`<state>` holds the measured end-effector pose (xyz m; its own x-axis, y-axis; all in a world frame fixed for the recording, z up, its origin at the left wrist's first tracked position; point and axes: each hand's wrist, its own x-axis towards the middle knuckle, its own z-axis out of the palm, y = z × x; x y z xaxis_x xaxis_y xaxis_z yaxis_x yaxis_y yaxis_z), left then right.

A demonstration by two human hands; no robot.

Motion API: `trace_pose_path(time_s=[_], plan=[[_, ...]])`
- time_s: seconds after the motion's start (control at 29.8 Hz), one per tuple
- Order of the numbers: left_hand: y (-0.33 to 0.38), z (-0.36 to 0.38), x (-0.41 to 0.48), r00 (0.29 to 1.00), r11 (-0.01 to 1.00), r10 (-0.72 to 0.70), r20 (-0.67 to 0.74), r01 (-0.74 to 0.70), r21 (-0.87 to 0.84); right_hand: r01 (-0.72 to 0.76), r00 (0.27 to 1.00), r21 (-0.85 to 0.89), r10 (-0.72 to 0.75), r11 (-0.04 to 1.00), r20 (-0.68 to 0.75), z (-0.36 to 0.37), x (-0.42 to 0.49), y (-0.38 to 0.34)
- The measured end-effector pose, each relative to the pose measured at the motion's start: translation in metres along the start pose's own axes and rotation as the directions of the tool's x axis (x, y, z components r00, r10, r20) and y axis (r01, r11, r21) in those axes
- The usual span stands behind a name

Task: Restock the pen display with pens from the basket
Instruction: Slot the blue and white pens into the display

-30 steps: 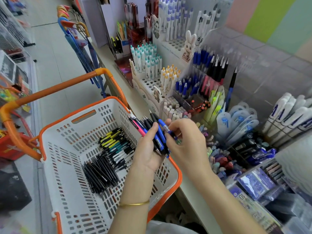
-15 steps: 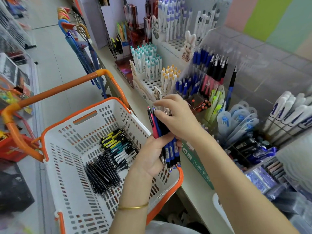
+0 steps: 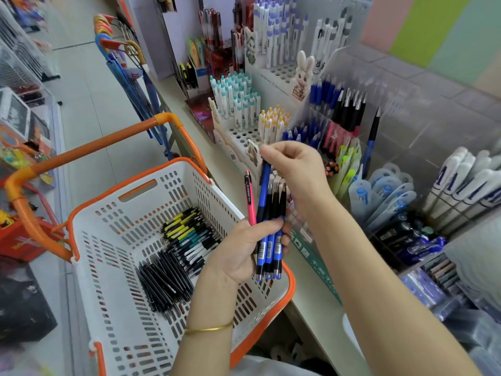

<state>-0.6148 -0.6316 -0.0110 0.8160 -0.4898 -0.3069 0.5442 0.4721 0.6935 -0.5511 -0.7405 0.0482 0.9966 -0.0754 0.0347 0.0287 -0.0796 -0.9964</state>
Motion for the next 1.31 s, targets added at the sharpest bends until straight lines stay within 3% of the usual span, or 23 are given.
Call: trace_pose_path(time_s=[0.13,0.2,0.27,0.4,0.6,0.74,0.91,1.07,1.18,1.24,1.31], plan=[[-0.004,-0.005,0.001,0.999,0.991,-0.034,-0.026,0.031,-0.131,0.129,0.958,0.104,-0.096,0.986,-0.272,-0.009,0.003,-0.01],[-0.007,-0.007,0.003,0.996,0.981,-0.018,-0.088,0.001,-0.192,0.222,0.914,0.031,-0.197,0.975,-0.354,-0.016,-0.004,-0.011],[-0.007,-0.006,0.006,0.983,0.963,0.021,-0.184,-0.069,-0.26,0.272,0.902,-0.121,-0.296,0.955,-0.314,-0.019,-0.018,-0.003],[-0.003,-0.006,0.015,0.941,0.943,0.055,-0.333,-0.158,-0.292,0.302,0.925,-0.41,-0.368,0.86,-0.09,-0.008,-0.057,0.033],[-0.004,-0.008,0.016,0.927,0.94,0.059,-0.37,-0.177,-0.292,0.389,0.906,-0.548,-0.416,0.74,0.08,-0.01,-0.069,0.056],[-0.004,-0.006,0.016,0.915,0.97,0.102,-0.391,-0.179,-0.166,0.414,0.906,-0.555,-0.385,0.721,0.175,-0.011,-0.07,0.05],[-0.003,0.001,0.011,0.935,0.982,0.18,-0.305,-0.189,0.001,0.318,0.936,-0.482,-0.35,0.817,0.024,-0.006,-0.056,0.028],[-0.009,0.008,0.012,0.95,0.969,0.217,-0.224,-0.182,0.166,0.258,0.964,-0.666,-0.14,0.7,0.226,0.007,-0.021,0.011],[-0.009,0.009,0.01,0.953,0.976,0.181,-0.244,-0.143,0.164,0.272,0.958,-0.657,-0.132,0.703,0.255,0.008,-0.008,0.01],[-0.009,0.007,0.009,0.96,0.984,0.138,-0.242,-0.106,0.14,0.254,0.966,-0.603,-0.172,0.756,0.192,0.005,-0.001,0.006],[-0.009,0.006,0.008,0.965,0.992,0.099,-0.245,-0.076,0.101,0.213,0.973,-0.47,-0.232,0.856,0.019,0.0,0.003,-0.004]])
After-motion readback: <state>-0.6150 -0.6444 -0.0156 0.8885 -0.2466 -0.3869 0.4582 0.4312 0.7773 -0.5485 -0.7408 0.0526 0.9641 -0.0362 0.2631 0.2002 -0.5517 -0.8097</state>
